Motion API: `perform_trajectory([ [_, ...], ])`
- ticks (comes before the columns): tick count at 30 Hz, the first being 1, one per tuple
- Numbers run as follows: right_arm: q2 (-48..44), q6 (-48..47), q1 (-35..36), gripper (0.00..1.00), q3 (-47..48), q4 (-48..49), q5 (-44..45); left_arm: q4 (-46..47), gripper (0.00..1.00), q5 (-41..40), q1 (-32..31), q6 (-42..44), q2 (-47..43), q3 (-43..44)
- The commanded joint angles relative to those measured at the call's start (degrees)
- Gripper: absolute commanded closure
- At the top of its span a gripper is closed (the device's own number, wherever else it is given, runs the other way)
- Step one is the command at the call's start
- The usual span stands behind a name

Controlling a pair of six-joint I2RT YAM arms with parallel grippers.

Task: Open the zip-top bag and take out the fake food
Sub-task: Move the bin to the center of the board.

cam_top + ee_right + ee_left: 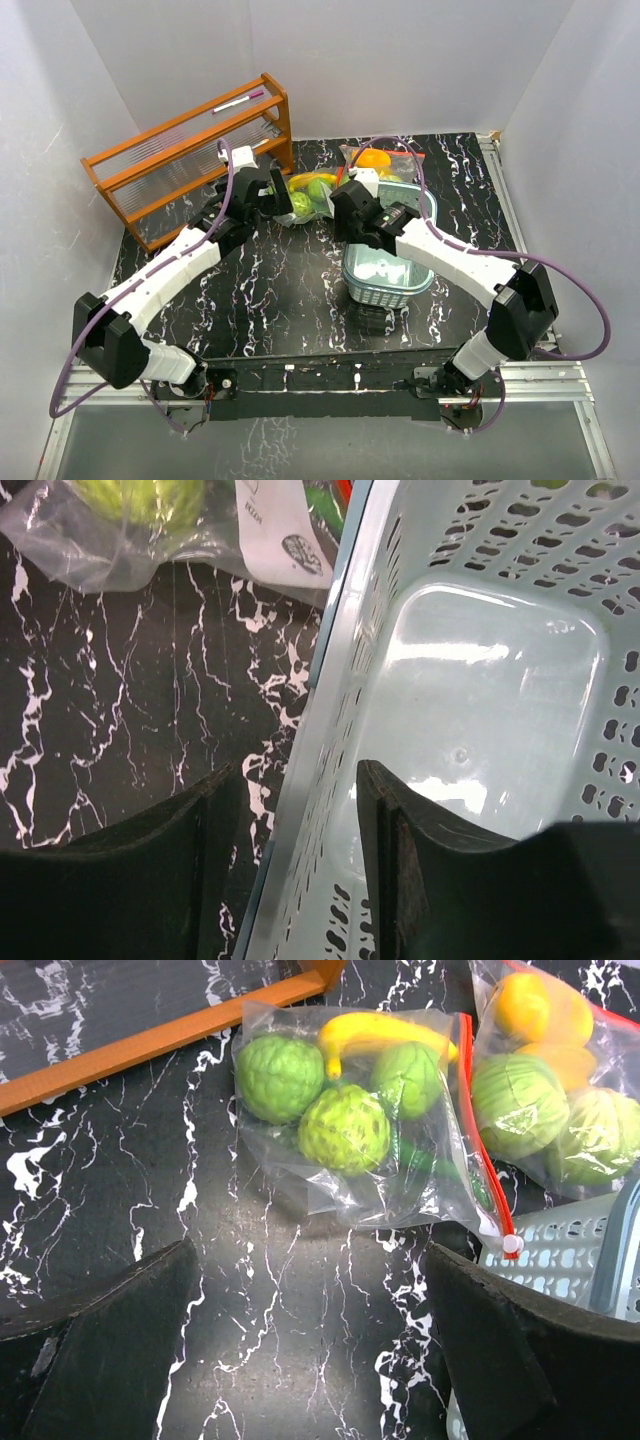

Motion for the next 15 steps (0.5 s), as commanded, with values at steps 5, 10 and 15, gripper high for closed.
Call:
perform_trajectory([
  [5, -0.1, 0.56, -0.22, 0.64, 3.5, 2.05, 5.85, 0.19, 0.03, -0.81, 0.53, 1.64, -2.69, -2.25],
  [10, -0.46, -1.53, -2.37, 0.75, 1.76, 2.24, 3.24, 1.63, 0.03, 1.65, 0.53, 2.29, -2.3, -3.07],
  [15, -2.14, -4.19, -5.12, 0.87, 0.47, 2.68, 3.78, 1.86, 0.03, 2.15, 0.6, 2.88, -2.23, -3.32],
])
